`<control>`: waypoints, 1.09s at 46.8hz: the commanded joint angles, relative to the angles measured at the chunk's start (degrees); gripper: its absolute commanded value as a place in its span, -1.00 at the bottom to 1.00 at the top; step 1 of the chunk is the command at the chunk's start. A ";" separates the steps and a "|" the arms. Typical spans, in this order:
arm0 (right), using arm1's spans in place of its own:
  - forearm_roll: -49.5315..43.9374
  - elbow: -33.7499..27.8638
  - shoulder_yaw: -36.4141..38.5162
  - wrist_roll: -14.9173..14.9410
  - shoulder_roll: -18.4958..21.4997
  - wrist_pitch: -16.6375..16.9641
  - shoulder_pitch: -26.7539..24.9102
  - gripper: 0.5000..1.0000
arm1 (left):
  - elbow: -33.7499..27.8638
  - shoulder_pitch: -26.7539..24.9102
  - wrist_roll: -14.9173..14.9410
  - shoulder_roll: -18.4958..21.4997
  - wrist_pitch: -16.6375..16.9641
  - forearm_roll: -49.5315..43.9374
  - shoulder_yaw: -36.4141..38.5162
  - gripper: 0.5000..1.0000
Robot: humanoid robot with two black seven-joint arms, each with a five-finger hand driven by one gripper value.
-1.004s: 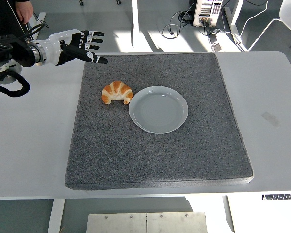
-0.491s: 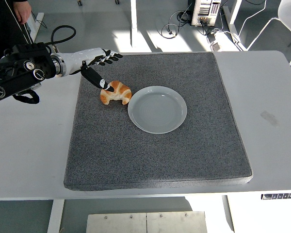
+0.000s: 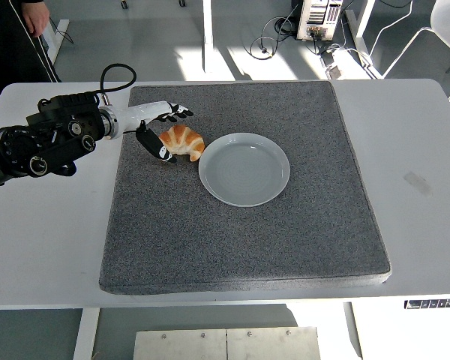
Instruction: Place the bread on the plate
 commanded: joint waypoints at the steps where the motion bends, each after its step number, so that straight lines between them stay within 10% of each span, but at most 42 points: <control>1: 0.00 0.00 0.05 0.00 0.00 0.00 0.01 1.00 | 1.22 0.71 0.02 -0.81 0.51 0.11 0.08 0.69; 14: 0.00 0.00 -0.03 0.00 0.00 0.00 0.01 1.00 | 3.86 1.33 -0.07 -3.01 0.78 0.20 0.78 0.60; 34: 0.00 0.00 -0.03 0.00 0.00 0.00 0.01 1.00 | 7.29 1.33 -0.77 -5.47 3.24 0.37 4.38 -1.00; 51: 0.00 0.00 0.05 0.00 0.00 0.00 0.01 1.00 | 8.35 -2.27 -5.78 -5.38 3.24 -0.33 4.56 -1.00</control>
